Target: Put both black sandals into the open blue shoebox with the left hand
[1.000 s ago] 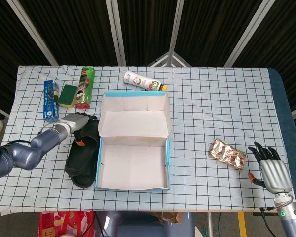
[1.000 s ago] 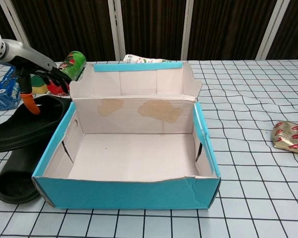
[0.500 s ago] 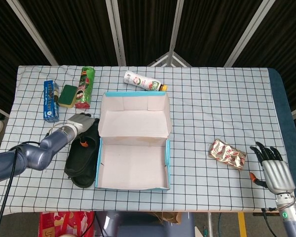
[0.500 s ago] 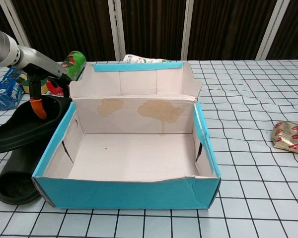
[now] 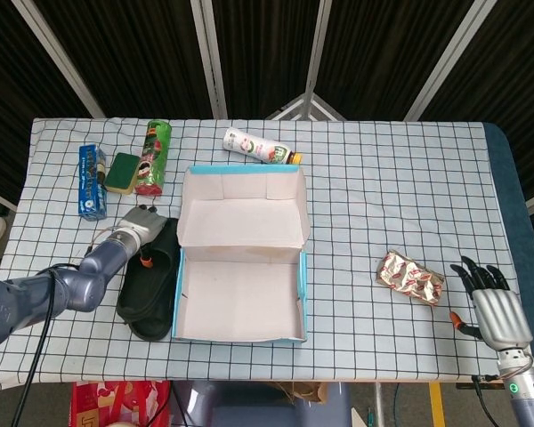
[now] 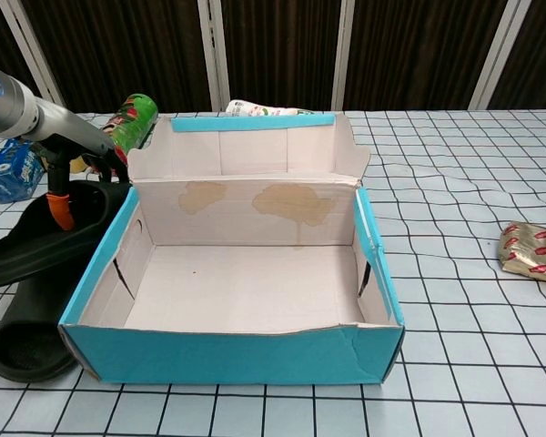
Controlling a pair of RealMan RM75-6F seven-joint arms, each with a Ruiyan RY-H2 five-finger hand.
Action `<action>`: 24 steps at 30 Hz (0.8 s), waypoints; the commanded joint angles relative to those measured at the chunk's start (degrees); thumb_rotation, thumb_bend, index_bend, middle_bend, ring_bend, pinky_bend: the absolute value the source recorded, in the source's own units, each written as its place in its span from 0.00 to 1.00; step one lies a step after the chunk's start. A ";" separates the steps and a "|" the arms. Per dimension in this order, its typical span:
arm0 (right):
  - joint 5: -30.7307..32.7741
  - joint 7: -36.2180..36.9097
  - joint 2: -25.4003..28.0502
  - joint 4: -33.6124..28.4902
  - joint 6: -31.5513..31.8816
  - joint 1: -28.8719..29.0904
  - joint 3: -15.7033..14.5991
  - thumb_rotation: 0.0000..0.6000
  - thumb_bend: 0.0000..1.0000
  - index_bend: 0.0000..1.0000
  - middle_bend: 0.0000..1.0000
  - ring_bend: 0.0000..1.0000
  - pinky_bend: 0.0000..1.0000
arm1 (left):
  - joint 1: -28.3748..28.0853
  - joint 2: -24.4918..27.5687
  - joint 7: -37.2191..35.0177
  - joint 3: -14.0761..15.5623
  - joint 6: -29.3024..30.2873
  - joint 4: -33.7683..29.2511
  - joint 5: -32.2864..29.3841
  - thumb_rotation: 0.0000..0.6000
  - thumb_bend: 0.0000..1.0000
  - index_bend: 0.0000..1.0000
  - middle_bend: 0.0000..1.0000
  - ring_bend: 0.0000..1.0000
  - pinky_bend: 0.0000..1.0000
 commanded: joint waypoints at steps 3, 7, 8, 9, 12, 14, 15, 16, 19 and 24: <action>0.01 -0.03 0.03 -0.09 0.06 -0.01 0.01 1.00 0.29 0.16 0.08 0.16 0.10 | -0.60 -0.56 1.36 0.24 1.41 -0.43 -1.46 1.00 0.23 0.32 0.38 0.00 0.03; -0.23 -0.08 0.05 -0.17 0.20 -0.03 -0.06 1.00 0.29 0.16 0.08 0.16 0.10 | -0.70 -0.07 2.42 -0.03 3.16 -1.32 -1.73 1.00 0.24 0.39 0.44 0.02 0.03; -0.31 -0.11 0.04 -0.19 0.22 -0.02 -0.10 1.00 0.29 0.16 0.08 0.16 0.10 | -0.76 0.19 2.85 0.03 3.71 -1.64 -1.79 1.00 0.24 0.41 0.45 0.03 0.03; -0.39 -0.09 0.05 -0.21 0.21 -0.02 -0.15 1.00 0.29 0.16 0.08 0.16 0.10 | -0.86 0.42 3.48 0.25 4.45 -1.95 -1.86 1.00 0.24 0.42 0.46 0.03 0.03; -0.53 -0.08 0.09 -0.28 0.22 0.00 -0.21 1.00 0.29 0.16 0.08 0.16 0.10 | -1.30 1.66 5.21 0.86 6.39 -3.62 -2.62 1.00 0.25 0.44 0.48 0.04 0.03; -0.53 0.00 0.12 -0.32 0.30 -0.04 -0.20 1.00 0.29 0.16 0.08 0.16 0.10 | -1.62 2.94 6.17 1.31 7.69 -4.87 -2.91 1.00 0.25 0.44 0.48 0.04 0.03; -0.51 0.05 0.14 -0.32 0.33 -0.06 -0.19 1.00 0.29 0.16 0.08 0.16 0.10 | -1.88 3.92 7.00 1.78 8.86 -5.80 -3.00 1.00 0.25 0.44 0.48 0.04 0.03; -0.50 0.08 0.17 -0.34 0.33 -0.08 -0.20 1.00 0.29 0.16 0.08 0.16 0.10 | -2.13 4.88 7.87 2.17 10.17 -6.88 -3.04 1.00 0.25 0.44 0.48 0.04 0.03; -0.53 0.18 0.23 -0.47 0.29 -0.07 -0.24 1.00 0.29 0.16 0.08 0.16 0.10 | -3.17 8.09 11.52 3.65 15.67 -10.68 -2.24 1.00 0.25 0.44 0.48 0.04 0.03; -0.80 0.36 0.44 -0.94 0.36 -0.07 -0.33 1.00 0.29 0.16 0.08 0.16 0.10 | -3.88 14.94 17.14 3.43 29.60 -19.42 3.47 1.00 0.25 0.46 0.48 0.04 0.03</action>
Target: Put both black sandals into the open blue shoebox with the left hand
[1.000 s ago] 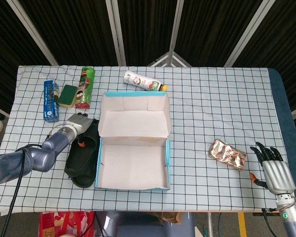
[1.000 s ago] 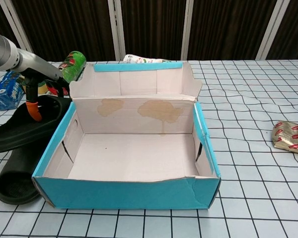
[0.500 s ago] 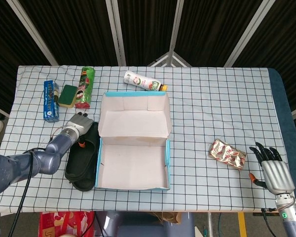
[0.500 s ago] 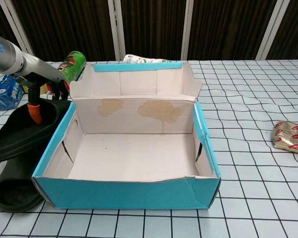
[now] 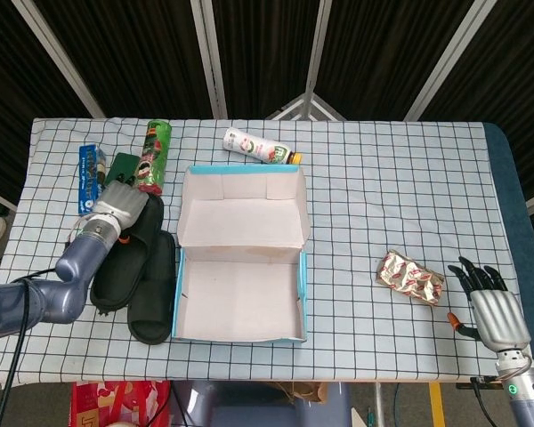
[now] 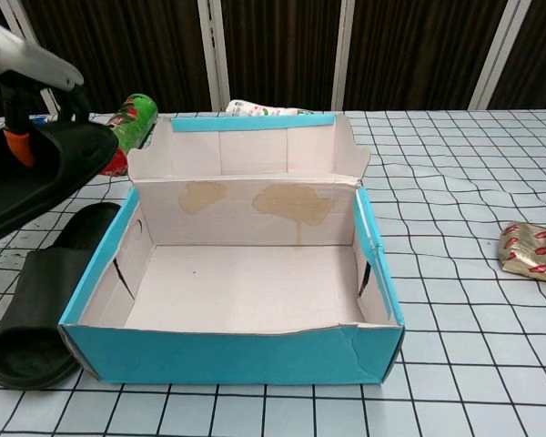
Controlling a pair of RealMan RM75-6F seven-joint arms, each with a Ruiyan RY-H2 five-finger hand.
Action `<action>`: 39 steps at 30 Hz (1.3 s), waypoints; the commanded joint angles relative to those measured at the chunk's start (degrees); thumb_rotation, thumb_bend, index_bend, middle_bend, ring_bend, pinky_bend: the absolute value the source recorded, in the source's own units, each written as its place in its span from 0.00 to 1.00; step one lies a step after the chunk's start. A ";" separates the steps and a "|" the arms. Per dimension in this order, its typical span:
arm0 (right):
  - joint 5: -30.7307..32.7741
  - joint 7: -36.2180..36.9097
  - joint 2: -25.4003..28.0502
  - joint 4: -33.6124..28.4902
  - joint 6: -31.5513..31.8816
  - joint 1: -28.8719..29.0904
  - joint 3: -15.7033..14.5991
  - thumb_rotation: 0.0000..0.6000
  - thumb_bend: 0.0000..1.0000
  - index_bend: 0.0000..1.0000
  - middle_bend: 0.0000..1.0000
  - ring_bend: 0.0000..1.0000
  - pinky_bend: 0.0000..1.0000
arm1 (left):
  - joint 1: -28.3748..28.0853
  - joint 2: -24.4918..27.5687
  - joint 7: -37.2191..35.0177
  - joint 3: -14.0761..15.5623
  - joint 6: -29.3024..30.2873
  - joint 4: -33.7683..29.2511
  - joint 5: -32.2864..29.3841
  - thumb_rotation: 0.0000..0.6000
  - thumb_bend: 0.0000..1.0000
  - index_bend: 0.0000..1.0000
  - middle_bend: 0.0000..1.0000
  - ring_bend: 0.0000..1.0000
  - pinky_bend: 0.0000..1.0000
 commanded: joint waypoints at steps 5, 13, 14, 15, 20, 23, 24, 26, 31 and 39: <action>-0.29 0.49 0.36 -0.45 0.55 -0.30 -0.10 1.00 0.29 0.16 0.08 0.16 0.10 | 1.99 10.82 9.89 -1.61 27.04 -13.31 21.72 1.00 0.25 0.49 0.51 0.07 0.03; -0.69 1.66 0.78 -0.39 1.11 -0.61 -0.17 1.00 0.29 0.16 0.08 0.16 0.10 | 8.78 7.72 21.53 -5.11 40.34 -14.00 47.90 1.00 0.25 0.48 0.52 0.07 0.03; -0.69 1.79 0.81 -0.33 1.13 -0.62 -0.15 1.00 0.29 0.16 0.08 0.16 0.10 | 9.21 7.30 22.41 -5.69 40.01 -15.03 49.83 1.00 0.25 0.48 0.52 0.07 0.03; -0.66 1.86 0.83 -0.29 1.11 -0.62 -0.14 1.00 0.29 0.16 0.08 0.16 0.10 | 9.64 6.95 22.94 -6.33 39.50 -15.85 51.36 1.00 0.26 0.48 0.52 0.07 0.03; -0.57 2.13 0.90 -0.24 0.95 -0.60 -0.12 1.00 0.29 0.16 0.08 0.16 0.10 | 11.06 4.98 24.38 -9.88 35.20 -18.32 57.36 1.00 0.26 0.48 0.52 0.07 0.03; -0.48 2.26 1.00 -0.34 1.10 -0.70 -0.07 1.00 0.29 0.16 0.08 0.16 0.10 | 11.74 3.67 25.05 -11.92 32.10 -17.88 59.70 1.00 0.26 0.48 0.52 0.07 0.03; -0.45 2.25 1.03 -0.36 1.15 -0.75 -0.07 1.00 0.29 0.16 0.08 0.16 0.10 | 12.02 3.19 25.40 -12.52 31.09 -17.44 60.22 1.00 0.26 0.48 0.52 0.07 0.03; -0.33 2.28 1.05 -0.39 1.18 -0.82 -0.06 1.00 0.29 0.16 0.08 0.16 0.10 | 12.49 2.27 25.88 -13.33 29.19 -16.44 61.07 1.00 0.26 0.48 0.52 0.07 0.03; -0.26 2.37 1.13 -0.46 1.05 -0.81 -0.05 1.00 0.29 0.16 0.08 0.16 0.10 | 14.17 -2.01 25.22 -15.49 24.03 -9.45 65.00 1.00 0.26 0.48 0.51 0.07 0.03; 0.64 2.35 1.24 -0.32 0.74 -0.88 0.19 1.00 0.29 0.16 0.08 0.16 0.10 | 16.45 -8.26 17.19 -19.77 20.58 4.57 71.30 1.00 0.26 0.48 0.50 0.07 0.04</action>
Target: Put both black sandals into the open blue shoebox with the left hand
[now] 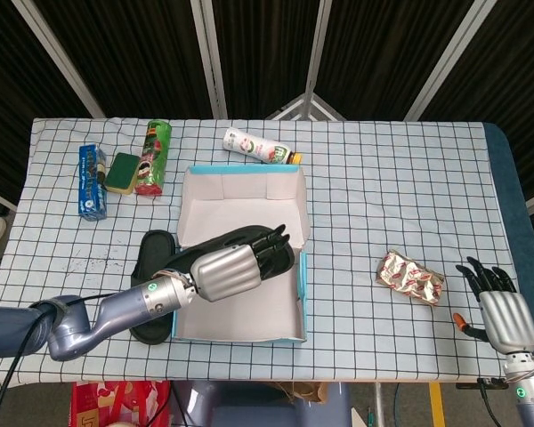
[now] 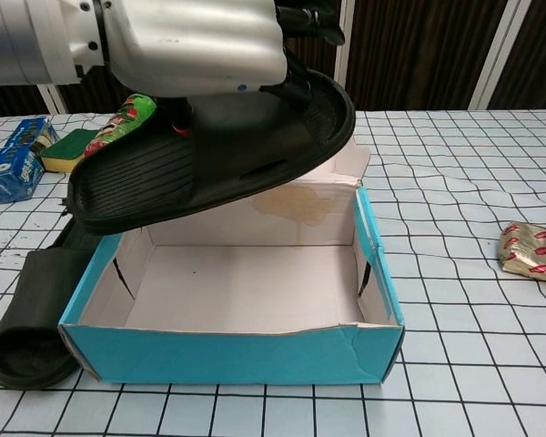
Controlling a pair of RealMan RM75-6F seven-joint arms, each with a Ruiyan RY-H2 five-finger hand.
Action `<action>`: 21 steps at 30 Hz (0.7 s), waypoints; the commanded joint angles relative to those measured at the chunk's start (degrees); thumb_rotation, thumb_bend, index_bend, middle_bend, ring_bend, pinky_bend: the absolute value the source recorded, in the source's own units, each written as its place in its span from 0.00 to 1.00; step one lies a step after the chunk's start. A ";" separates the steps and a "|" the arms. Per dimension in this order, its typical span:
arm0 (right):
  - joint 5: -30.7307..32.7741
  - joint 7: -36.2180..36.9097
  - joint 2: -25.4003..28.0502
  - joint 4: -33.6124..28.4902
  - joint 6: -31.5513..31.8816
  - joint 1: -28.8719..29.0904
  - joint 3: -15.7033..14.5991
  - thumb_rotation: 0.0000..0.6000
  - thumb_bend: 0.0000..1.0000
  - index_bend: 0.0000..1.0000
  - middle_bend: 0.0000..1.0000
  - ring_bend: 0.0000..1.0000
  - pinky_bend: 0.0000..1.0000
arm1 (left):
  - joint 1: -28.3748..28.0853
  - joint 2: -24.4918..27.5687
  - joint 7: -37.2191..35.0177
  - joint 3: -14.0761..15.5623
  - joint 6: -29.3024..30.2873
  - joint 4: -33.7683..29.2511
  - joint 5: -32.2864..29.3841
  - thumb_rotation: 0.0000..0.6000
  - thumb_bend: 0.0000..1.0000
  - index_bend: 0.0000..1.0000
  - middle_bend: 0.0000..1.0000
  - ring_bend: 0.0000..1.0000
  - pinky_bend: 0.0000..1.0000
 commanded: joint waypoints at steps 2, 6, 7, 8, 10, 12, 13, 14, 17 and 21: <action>0.68 -0.17 -0.03 0.16 -0.59 0.14 0.17 1.00 0.29 0.16 0.08 0.16 0.10 | 1.40 -4.37 -6.27 -3.30 -2.54 9.01 5.28 1.00 0.26 0.48 0.50 0.07 0.04; 1.23 -0.50 -0.05 0.17 -1.34 0.37 0.20 1.00 0.29 0.16 0.08 0.16 0.10 | 1.30 -6.97 -8.87 -4.23 -3.61 14.36 9.40 1.00 0.26 0.48 0.50 0.07 0.05; 1.38 -0.60 -0.05 0.16 -1.46 0.40 0.23 1.00 0.29 0.16 0.08 0.16 0.10 | 1.42 -7.77 -9.69 -4.51 -3.63 15.72 10.44 1.00 0.26 0.48 0.50 0.07 0.05; 1.57 -0.69 -0.06 0.16 -1.57 0.41 0.27 1.00 0.29 0.16 0.08 0.16 0.10 | 1.58 -8.53 -10.61 -4.75 -3.57 16.90 11.44 1.00 0.26 0.48 0.50 0.07 0.05; 1.93 -0.86 -0.07 0.13 -1.78 0.44 0.33 1.00 0.29 0.16 0.08 0.16 0.10 | 1.87 -10.07 -12.52 -5.07 -3.40 19.19 13.45 1.00 0.26 0.48 0.50 0.07 0.05; 2.24 -0.96 -0.04 0.10 -2.04 0.48 0.36 1.00 0.29 0.16 0.08 0.16 0.10 | 2.05 -11.28 -13.89 -5.23 -3.14 21.06 15.24 1.00 0.26 0.48 0.50 0.07 0.05; 2.41 -1.02 -0.04 0.09 -2.20 0.52 0.38 1.00 0.29 0.16 0.08 0.16 0.10 | 2.15 -11.93 -14.66 -5.35 -2.97 22.03 16.19 1.00 0.26 0.48 0.50 0.07 0.05; 2.52 -1.06 -0.04 0.09 -2.30 0.56 0.41 1.00 0.29 0.16 0.08 0.16 0.10 | 2.28 -12.53 -15.42 -5.49 -2.79 22.86 17.03 1.00 0.26 0.48 0.50 0.07 0.05; 2.67 -1.19 -0.04 0.05 -2.53 0.64 0.43 1.00 0.29 0.16 0.08 0.16 0.10 | 2.54 -13.76 -17.02 -5.96 -2.53 24.80 19.08 1.00 0.26 0.48 0.50 0.07 0.05; 2.67 -1.26 -0.02 -0.05 -2.55 0.64 0.40 1.00 0.29 0.16 0.08 0.16 0.10 | 3.03 -14.26 -18.33 -6.61 -2.59 25.85 20.72 1.00 0.26 0.48 0.50 0.07 0.05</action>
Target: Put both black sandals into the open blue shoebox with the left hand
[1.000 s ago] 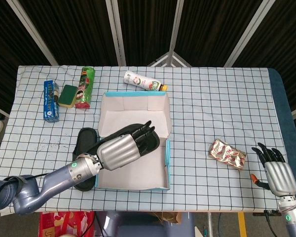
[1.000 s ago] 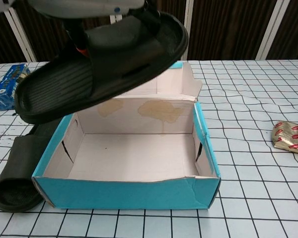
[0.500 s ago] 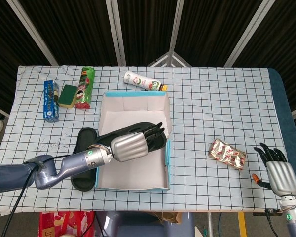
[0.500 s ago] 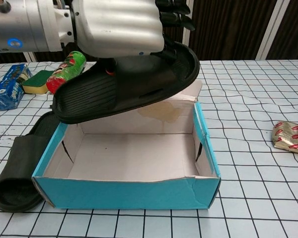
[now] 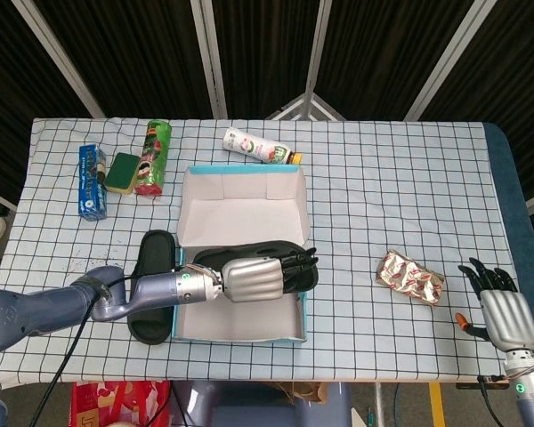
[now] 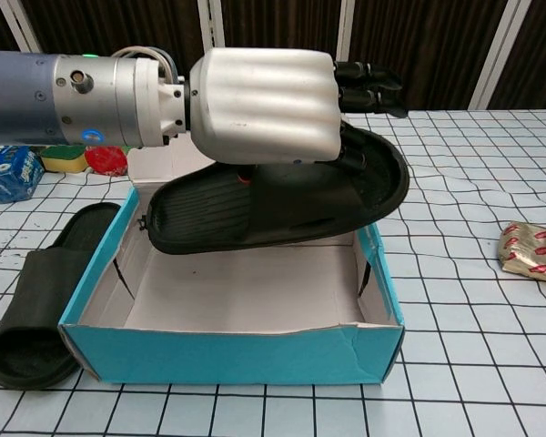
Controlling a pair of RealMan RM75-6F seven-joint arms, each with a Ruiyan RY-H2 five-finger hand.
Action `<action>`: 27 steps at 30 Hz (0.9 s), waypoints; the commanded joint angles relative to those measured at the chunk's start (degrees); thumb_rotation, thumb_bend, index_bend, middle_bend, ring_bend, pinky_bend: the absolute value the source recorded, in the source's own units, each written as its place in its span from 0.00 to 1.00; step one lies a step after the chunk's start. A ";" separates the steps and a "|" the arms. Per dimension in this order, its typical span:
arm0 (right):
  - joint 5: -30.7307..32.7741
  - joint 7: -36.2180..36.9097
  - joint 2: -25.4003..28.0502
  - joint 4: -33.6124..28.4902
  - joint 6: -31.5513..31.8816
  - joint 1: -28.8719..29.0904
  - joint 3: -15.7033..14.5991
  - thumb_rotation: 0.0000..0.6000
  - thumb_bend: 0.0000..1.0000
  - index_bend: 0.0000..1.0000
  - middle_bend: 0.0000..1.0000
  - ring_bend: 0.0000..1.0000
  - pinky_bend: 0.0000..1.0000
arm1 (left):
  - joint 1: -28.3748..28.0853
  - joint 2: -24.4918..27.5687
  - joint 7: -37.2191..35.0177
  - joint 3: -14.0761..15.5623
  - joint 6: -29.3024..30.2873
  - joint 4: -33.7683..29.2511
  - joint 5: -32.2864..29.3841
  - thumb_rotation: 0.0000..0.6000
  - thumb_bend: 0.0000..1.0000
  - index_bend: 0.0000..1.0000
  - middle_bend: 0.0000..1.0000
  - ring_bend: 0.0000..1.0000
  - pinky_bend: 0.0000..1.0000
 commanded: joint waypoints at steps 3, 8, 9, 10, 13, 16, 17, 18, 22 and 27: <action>0.00 -0.06 0.03 -0.08 0.01 -0.02 -0.03 1.00 0.29 0.16 0.08 0.16 0.10 | 0.79 -0.14 -0.94 -0.72 -0.52 0.68 1.38 1.00 0.26 0.48 0.50 0.07 0.05; 0.10 -0.14 0.06 -0.17 -0.08 0.00 -0.02 1.00 0.29 0.16 0.08 0.16 0.10 | 1.53 -0.48 -1.85 -1.28 -1.39 1.25 2.31 1.00 0.26 0.47 0.49 0.07 0.05; 0.14 -0.17 0.06 -0.18 -0.08 -0.01 -0.02 1.00 0.29 0.16 0.08 0.16 0.10 | 1.71 -0.65 -2.03 -1.39 -1.51 1.41 2.47 1.00 0.26 0.47 0.49 0.07 0.05; 0.17 -0.18 0.06 -0.18 -0.10 -0.01 -0.01 1.00 0.29 0.16 0.08 0.16 0.10 | 1.88 -0.82 -2.13 -1.50 -1.72 1.59 2.57 1.00 0.26 0.47 0.49 0.07 0.05; 0.25 -0.26 0.06 -0.21 -0.23 0.03 -0.02 1.00 0.29 0.16 0.08 0.16 0.10 | 2.29 -1.39 -2.33 -1.74 -2.57 2.44 2.91 1.00 0.26 0.47 0.49 0.07 0.05; 0.29 -0.35 0.04 -0.19 -0.33 0.08 -0.04 1.00 0.29 0.16 0.08 0.16 0.10 | 2.64 -2.00 -2.53 -1.96 -3.52 3.23 2.96 1.00 0.26 0.47 0.49 0.07 0.05; 0.31 -0.37 0.04 -0.18 -0.36 0.09 -0.04 1.00 0.29 0.16 0.08 0.16 0.10 | 2.74 -2.19 -2.65 -1.94 -3.83 3.40 2.97 1.00 0.26 0.47 0.49 0.07 0.05; 0.38 -0.40 0.03 -0.17 -0.43 0.11 -0.03 1.00 0.29 0.16 0.08 0.16 0.10 | 2.84 -2.46 -2.73 -1.94 -4.09 3.64 3.14 1.00 0.26 0.47 0.49 0.07 0.05; 0.82 -0.57 0.07 -0.23 -0.82 0.18 -0.01 1.00 0.29 0.16 0.08 0.16 0.10 | 3.30 -3.58 -3.35 -2.12 -4.61 4.97 3.73 1.00 0.26 0.47 0.48 0.07 0.05; 0.85 -0.61 0.07 -0.23 -0.80 0.20 0.02 1.00 0.29 0.16 0.08 0.16 0.10 | 3.67 -4.87 -4.54 -2.19 -5.07 6.66 4.54 1.00 0.26 0.44 0.44 0.07 0.05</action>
